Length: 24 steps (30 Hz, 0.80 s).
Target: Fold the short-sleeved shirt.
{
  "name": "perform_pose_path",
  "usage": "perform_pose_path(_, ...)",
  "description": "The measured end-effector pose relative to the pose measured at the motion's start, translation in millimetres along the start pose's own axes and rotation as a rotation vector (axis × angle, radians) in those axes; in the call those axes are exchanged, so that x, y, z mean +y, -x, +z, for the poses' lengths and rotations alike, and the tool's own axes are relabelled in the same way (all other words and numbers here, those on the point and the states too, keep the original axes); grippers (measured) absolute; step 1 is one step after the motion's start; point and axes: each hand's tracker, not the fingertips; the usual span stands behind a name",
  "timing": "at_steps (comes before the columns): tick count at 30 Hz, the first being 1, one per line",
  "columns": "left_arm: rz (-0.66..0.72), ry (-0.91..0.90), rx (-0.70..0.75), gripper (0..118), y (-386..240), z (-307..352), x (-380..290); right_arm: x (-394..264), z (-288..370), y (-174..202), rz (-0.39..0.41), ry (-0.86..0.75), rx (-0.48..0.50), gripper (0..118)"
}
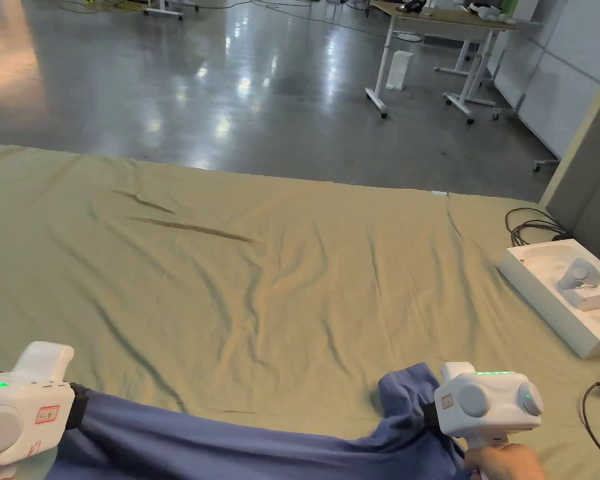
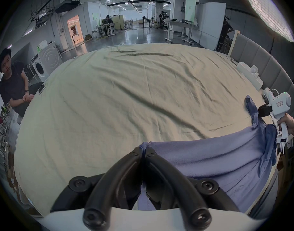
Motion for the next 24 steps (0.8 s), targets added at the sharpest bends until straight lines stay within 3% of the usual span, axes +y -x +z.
perform_pose_path(4,0.015,0.012,0.000,4,1.3,-3.5,-1.4,-0.6,4.4,-6.5,-0.030,-0.026,0.026,1)
perform_pose_path(12,0.041,-0.014,-0.033,4,8.3,20.0,2.5,-12.7,83.2,-18.2,-0.069,-0.214,0.098,1)
perform_pose_path(24,0.093,-0.069,-0.107,4,27.2,91.2,-38.6,-88.3,201.1,-34.9,-0.079,-0.346,0.156,1)
